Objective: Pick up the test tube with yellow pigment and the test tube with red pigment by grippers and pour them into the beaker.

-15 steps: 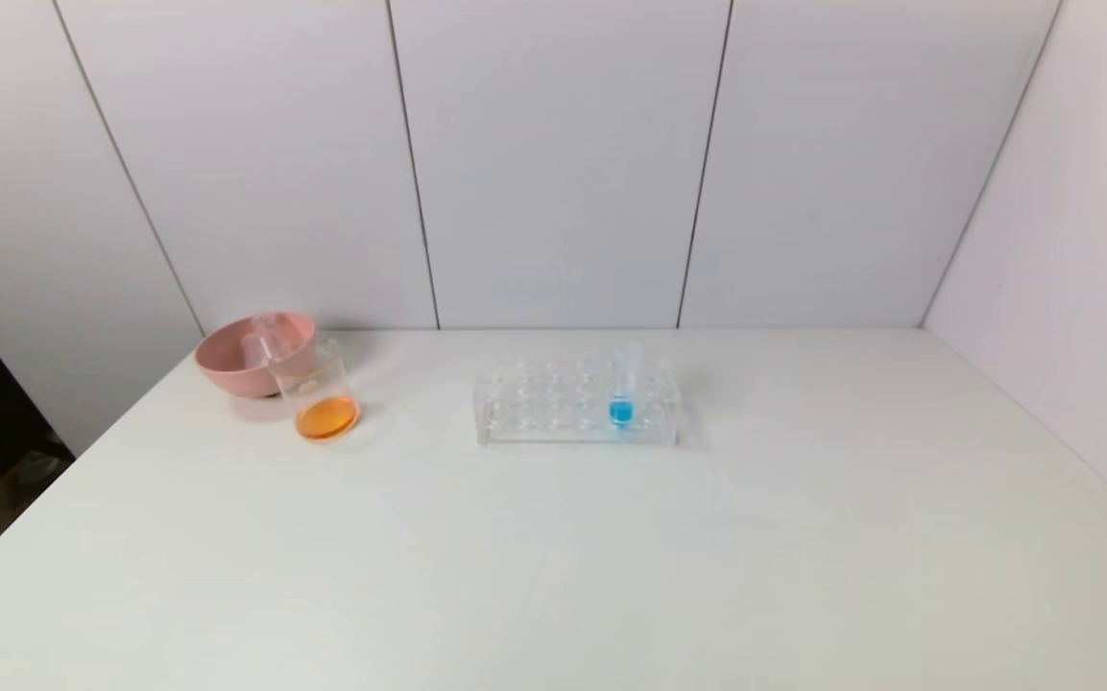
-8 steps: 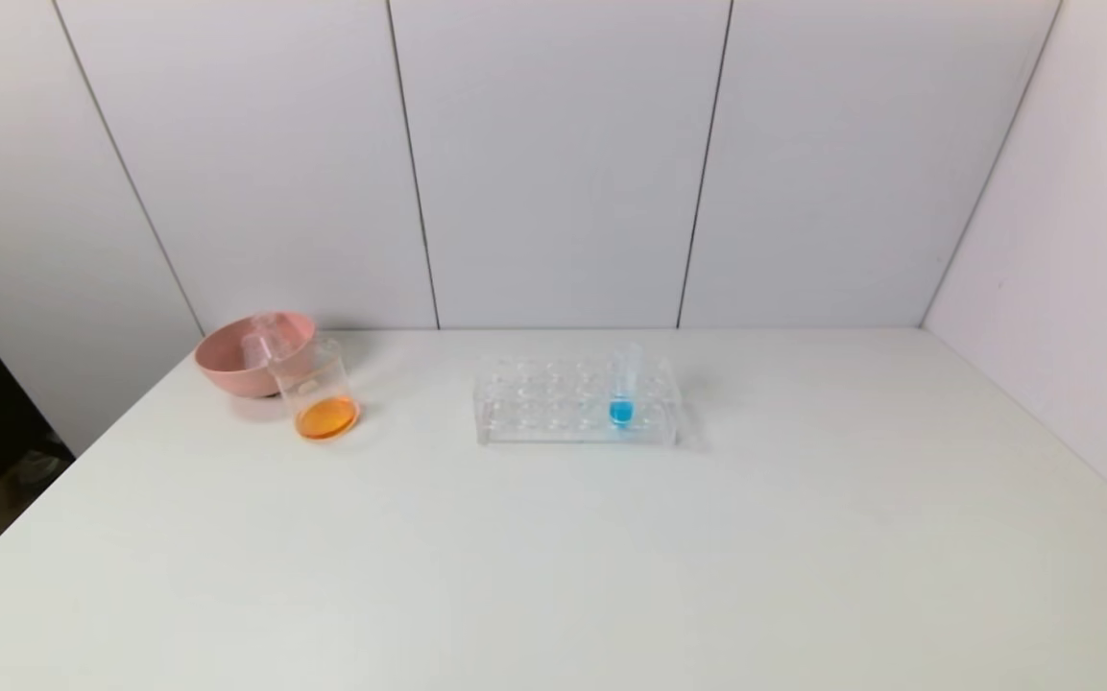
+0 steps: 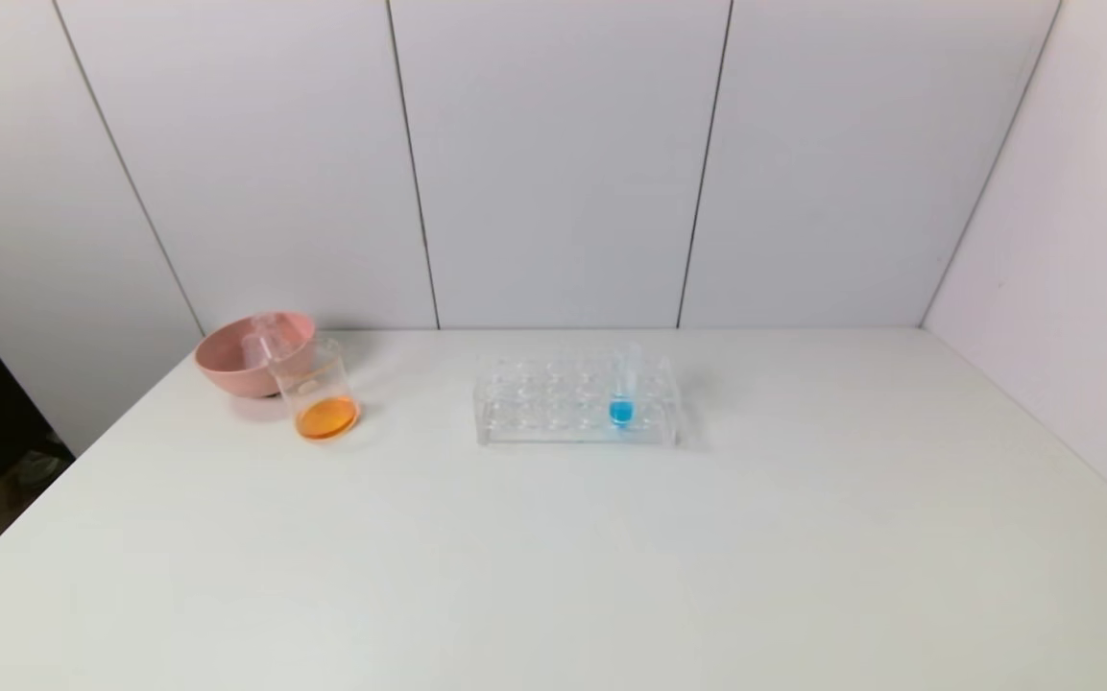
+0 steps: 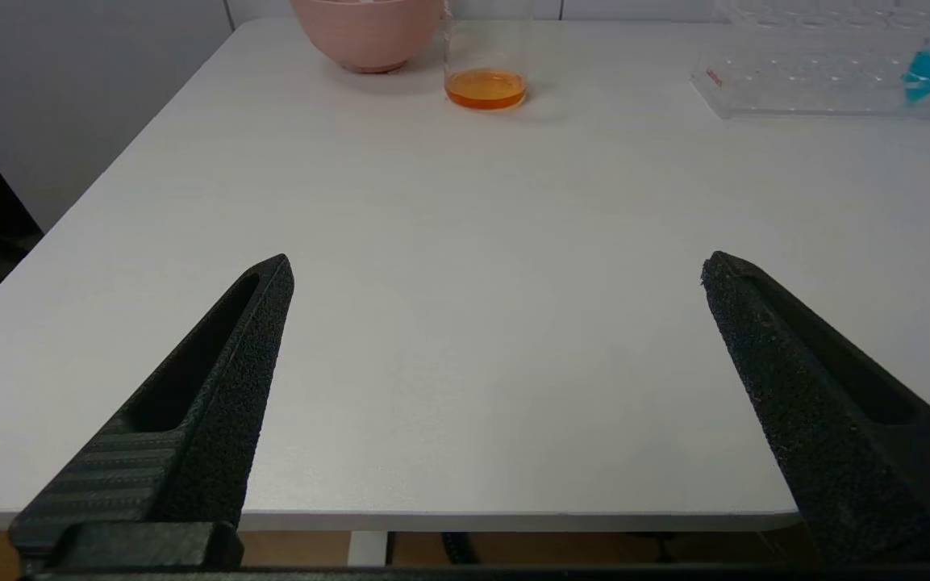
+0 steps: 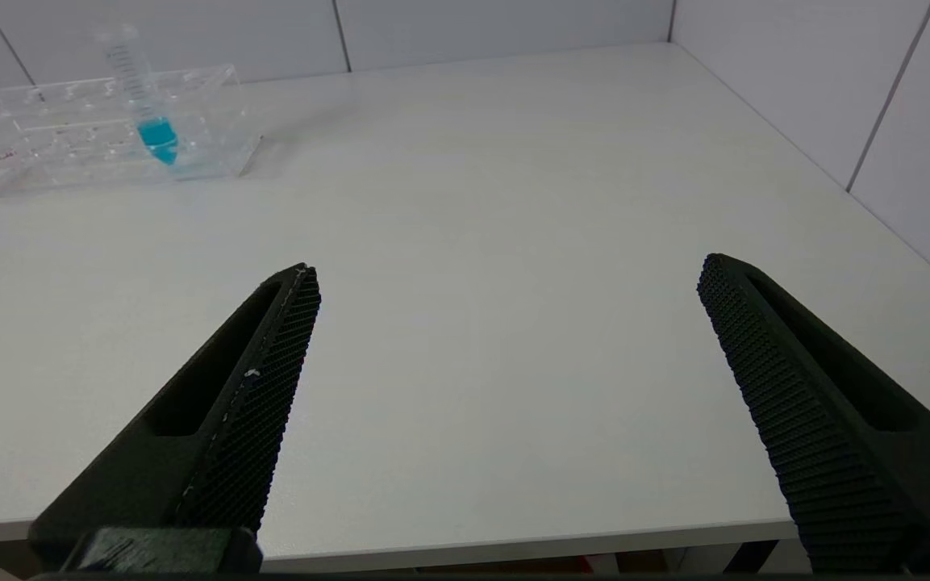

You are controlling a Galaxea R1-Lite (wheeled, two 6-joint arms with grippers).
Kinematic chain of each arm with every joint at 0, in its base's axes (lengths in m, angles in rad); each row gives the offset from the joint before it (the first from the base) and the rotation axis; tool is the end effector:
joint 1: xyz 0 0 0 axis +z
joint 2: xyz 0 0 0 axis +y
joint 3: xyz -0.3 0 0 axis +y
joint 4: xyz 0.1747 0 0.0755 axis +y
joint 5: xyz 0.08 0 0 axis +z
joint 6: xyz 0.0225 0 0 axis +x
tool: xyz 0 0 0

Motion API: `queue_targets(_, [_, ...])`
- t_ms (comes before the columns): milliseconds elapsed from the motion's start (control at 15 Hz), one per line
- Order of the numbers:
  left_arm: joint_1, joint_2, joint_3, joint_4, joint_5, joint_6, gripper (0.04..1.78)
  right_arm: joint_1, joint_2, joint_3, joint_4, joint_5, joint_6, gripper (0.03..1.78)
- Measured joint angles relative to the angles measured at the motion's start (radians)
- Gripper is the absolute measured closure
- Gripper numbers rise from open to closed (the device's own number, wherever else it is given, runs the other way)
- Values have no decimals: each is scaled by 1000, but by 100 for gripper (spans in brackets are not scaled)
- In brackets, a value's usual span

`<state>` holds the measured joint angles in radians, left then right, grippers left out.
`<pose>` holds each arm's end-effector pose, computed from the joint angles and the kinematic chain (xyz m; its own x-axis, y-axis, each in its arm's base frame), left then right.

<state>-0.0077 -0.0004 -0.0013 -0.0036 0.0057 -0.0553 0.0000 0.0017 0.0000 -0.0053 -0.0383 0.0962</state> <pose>-0.0229 0.0003 0.0762 1.0000 -0.0020 0.0053 0.0023 0.9985 -0.0553 -0.0227 -0.0009 0.0761 0.9993 -0.0383 0.0036 0.0378 0.9946 0.0962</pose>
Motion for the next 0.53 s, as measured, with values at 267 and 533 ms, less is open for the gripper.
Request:
queue_targets(267, [1, -1, 1, -1, 13, -18, 6, 0, 0, 0, 0, 0, 0, 10])
queue_targets(533, [3, -1, 1, -1, 15, -19, 6, 0, 0, 0, 0, 0, -1, 10])
